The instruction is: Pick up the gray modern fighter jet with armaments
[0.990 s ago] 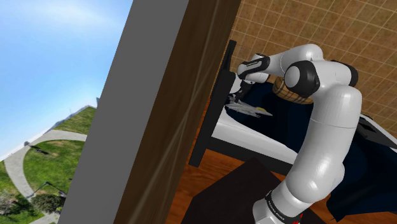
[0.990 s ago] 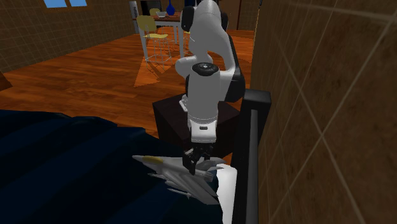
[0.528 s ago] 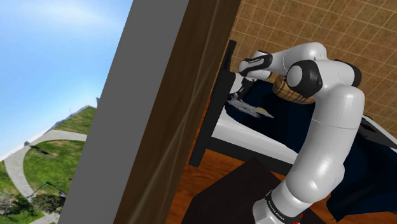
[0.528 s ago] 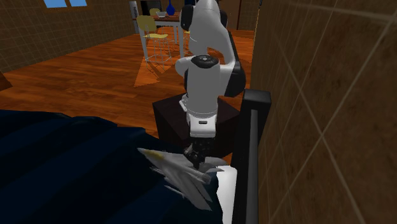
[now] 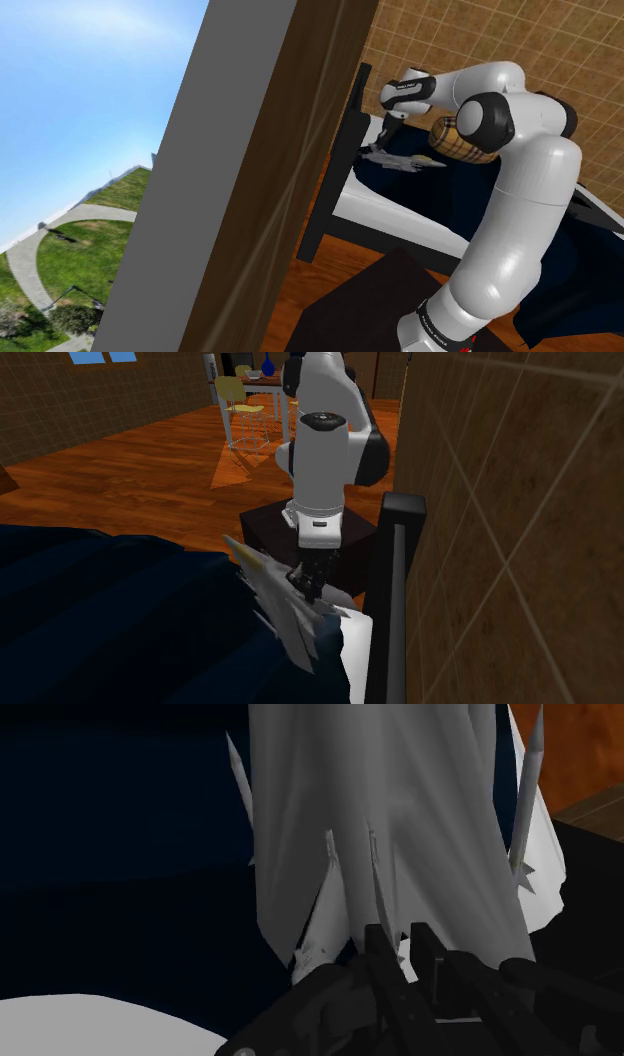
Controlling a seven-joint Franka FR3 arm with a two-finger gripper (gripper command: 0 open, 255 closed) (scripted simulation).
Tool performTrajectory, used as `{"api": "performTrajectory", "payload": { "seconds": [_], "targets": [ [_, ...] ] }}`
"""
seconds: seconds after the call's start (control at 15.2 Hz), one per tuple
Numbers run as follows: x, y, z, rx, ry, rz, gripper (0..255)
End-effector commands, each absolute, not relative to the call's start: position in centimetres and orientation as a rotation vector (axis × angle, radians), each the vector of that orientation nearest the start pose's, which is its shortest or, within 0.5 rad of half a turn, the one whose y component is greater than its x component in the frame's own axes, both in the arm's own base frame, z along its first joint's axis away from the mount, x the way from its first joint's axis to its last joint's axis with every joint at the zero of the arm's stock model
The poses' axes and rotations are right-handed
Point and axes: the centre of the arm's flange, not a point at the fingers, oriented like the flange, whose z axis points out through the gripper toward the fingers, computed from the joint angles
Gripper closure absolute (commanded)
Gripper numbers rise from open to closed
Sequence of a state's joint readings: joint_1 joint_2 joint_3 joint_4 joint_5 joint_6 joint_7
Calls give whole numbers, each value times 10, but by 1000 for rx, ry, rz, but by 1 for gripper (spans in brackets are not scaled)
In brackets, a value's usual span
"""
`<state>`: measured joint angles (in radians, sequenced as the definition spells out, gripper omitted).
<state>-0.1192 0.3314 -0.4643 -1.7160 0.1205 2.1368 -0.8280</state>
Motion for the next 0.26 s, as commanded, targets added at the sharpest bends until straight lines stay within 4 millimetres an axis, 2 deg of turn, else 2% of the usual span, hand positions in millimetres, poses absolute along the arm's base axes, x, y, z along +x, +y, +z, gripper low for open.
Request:
{"api": "performTrajectory", "payload": {
  "seconds": [0.0, 0.2],
  "targets": [
    [565, -332, 437, -3234, -354, -125, 255],
    [565, -332, 443, -3234, -354, -125, 255]
  ]
}}
